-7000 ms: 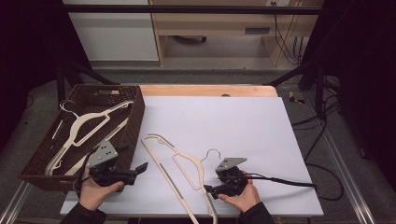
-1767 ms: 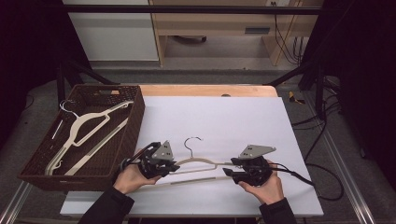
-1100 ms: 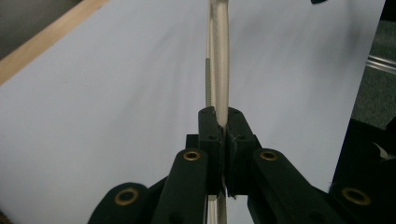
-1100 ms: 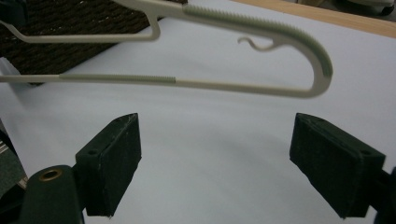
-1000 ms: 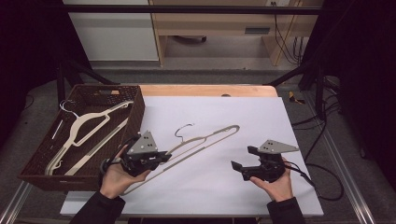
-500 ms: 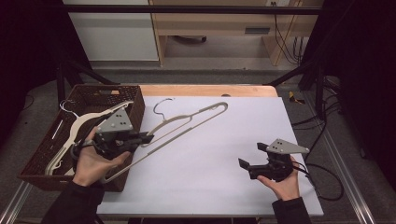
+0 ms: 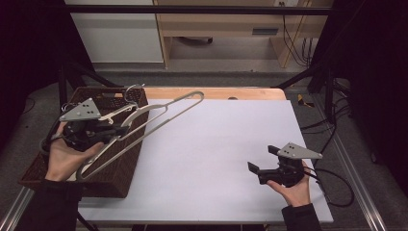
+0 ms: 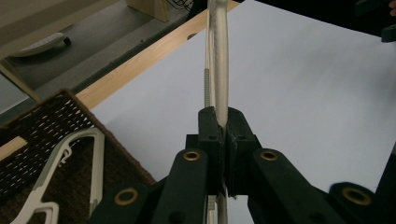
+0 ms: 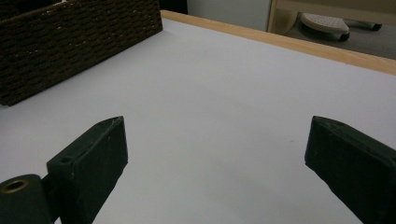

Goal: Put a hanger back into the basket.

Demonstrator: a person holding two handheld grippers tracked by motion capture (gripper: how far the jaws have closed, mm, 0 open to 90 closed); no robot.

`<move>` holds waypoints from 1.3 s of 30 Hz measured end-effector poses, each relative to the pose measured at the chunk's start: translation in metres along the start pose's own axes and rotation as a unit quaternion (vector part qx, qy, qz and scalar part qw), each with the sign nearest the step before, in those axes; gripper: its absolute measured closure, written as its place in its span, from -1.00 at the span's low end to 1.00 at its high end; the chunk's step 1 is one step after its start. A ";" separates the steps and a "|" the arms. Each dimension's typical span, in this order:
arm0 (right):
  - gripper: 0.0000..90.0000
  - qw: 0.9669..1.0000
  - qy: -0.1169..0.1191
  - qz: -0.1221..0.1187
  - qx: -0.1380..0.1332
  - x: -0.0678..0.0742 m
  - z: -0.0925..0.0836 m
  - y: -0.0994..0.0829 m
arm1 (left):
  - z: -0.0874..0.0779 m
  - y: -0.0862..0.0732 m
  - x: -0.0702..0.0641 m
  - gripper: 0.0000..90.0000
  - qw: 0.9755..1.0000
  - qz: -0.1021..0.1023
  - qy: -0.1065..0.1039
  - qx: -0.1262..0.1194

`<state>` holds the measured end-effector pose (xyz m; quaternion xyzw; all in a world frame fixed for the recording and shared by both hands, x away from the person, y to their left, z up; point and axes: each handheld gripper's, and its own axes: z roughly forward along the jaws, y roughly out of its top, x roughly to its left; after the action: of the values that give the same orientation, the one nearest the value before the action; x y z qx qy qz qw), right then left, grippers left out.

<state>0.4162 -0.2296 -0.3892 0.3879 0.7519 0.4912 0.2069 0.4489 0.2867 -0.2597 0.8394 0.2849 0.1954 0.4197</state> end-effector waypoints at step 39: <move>-0.88 1.000 -0.004 -0.001 0.008 0.000 0.001 0.000 | -0.048 -0.085 0.109 0.93 0.992 -0.096 0.084 -0.013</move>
<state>0.4171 -0.2288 -0.3897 0.3907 0.7555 0.4832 0.2075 0.4781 0.4263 -0.2923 0.7832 0.3958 0.2279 0.4219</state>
